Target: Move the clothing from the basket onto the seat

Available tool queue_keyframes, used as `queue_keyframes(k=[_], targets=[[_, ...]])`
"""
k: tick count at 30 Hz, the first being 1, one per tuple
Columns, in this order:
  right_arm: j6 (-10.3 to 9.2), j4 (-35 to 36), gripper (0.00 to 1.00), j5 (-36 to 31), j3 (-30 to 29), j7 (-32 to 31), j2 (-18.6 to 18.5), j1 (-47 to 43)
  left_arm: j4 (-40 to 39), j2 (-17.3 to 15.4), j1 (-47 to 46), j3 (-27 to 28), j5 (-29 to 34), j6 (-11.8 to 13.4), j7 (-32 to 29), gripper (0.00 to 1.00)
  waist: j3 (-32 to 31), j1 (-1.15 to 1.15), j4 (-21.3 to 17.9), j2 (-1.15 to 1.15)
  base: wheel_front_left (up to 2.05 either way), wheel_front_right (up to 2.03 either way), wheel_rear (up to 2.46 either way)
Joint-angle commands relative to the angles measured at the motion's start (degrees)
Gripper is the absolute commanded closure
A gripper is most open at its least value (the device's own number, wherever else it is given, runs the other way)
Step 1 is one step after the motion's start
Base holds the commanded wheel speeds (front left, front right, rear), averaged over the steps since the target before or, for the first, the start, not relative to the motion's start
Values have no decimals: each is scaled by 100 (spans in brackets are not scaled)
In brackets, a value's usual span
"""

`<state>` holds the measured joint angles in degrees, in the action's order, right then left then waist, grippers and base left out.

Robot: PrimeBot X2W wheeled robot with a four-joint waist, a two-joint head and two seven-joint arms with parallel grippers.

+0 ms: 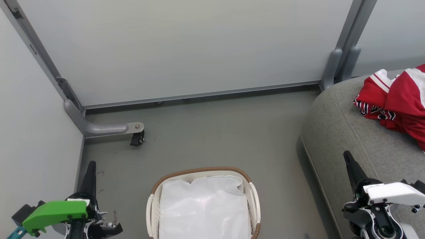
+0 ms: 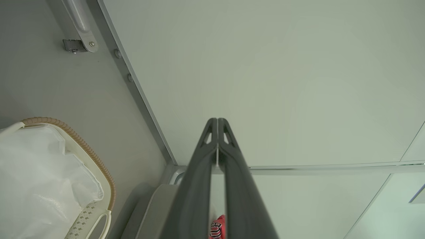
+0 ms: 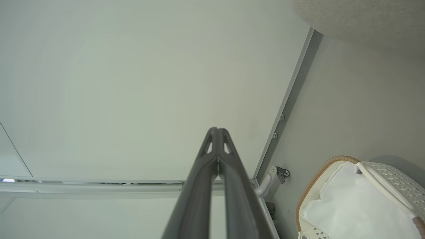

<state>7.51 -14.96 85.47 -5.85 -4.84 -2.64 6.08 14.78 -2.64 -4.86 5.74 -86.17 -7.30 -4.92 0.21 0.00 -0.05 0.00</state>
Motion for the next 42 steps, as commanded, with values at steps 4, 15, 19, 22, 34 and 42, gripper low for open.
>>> queue_keyframes(k=[4, 15, 19, 22, 34, 42], targets=[[-3, 64, 100, 248, -38, -77, -35, 23, -56, -39, -134, 52, -230, -28, -61, 100, -1, 0, 1, 0, 0, 0, 0], [-4, 107, 100, 669, -78, -183, -39, 18, -83, -42, -179, 96, -611, -33, -170, 100, -3, 0, 4, 0, 0, 0, 0], [-4, 112, 100, 703, -81, -190, -39, 17, -81, -41, -166, 98, -628, -34, -189, 100, -3, 0, 5, 0, 0, 0, 0], [-4, 111, 100, 703, -81, -190, -39, 17, -81, -41, -166, 98, -628, -34, -189, 100, -3, 0, 5, 0, 0, 0, 0], [-4, 110, 100, 703, -80, -189, -39, 16, -82, -41, -166, 99, -628, -34, -189, 100, -3, 0, 5, 0, 0, 0, 0], [-4, 110, 100, 704, -79, -189, -39, 16, -82, -41, -166, 96, -629, -34, -189, 100, -3, 0, 5, 0, 0, 0, 0]])
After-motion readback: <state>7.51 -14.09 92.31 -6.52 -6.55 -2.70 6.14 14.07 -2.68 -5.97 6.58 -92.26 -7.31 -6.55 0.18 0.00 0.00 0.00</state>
